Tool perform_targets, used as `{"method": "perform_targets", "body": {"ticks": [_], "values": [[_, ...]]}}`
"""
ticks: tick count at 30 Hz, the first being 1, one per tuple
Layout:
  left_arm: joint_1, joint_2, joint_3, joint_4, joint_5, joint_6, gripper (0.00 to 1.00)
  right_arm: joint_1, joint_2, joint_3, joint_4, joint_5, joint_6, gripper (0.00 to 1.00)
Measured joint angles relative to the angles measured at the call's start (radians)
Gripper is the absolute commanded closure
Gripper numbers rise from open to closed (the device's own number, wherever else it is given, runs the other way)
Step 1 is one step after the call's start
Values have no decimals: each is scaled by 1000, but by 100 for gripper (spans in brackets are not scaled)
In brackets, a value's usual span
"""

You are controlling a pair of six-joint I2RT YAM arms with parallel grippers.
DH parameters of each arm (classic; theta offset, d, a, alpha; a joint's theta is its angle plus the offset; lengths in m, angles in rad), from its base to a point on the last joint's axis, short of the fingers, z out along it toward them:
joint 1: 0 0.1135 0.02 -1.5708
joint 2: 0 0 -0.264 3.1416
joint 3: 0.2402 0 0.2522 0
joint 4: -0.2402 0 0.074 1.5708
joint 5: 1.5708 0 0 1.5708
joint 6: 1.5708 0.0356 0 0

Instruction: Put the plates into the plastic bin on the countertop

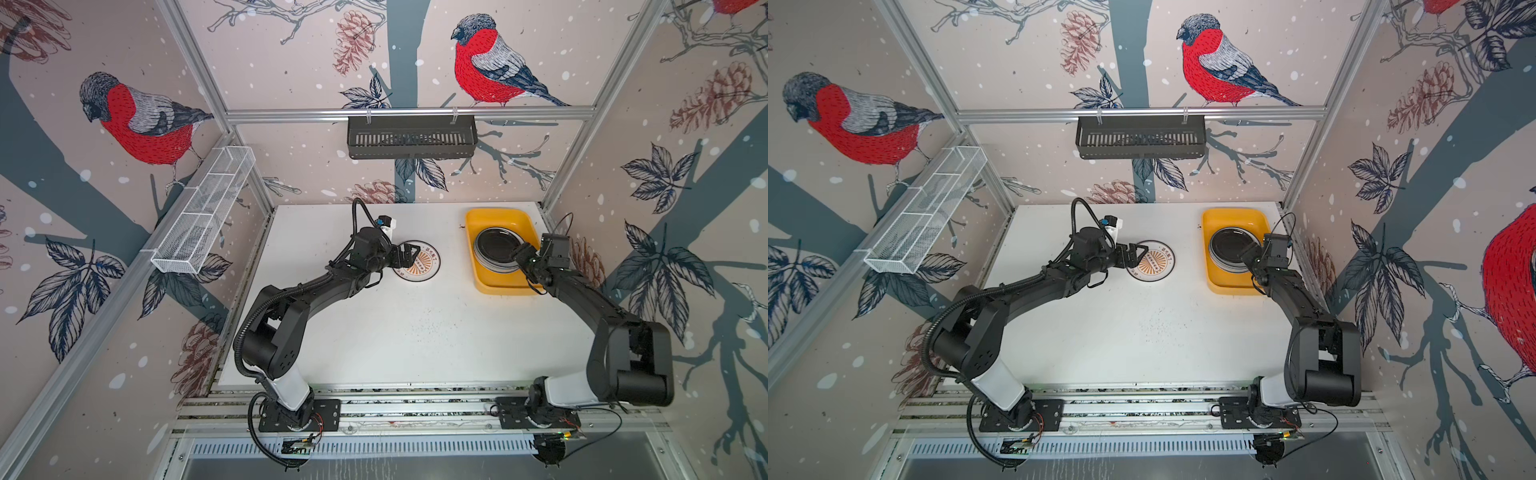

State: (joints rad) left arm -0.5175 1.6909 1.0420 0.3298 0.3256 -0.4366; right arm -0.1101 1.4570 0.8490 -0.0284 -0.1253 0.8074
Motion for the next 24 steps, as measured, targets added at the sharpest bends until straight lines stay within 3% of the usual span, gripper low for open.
{"method": "perform_targets", "body": {"ticks": [9,24], "values": [[-14,20,11,-2,9,16,4,-52,100,24,29,-63,-26,39],[-2,79,15,-11,-25,16,4,-47,161,71,90,-87,-47,48]]}}
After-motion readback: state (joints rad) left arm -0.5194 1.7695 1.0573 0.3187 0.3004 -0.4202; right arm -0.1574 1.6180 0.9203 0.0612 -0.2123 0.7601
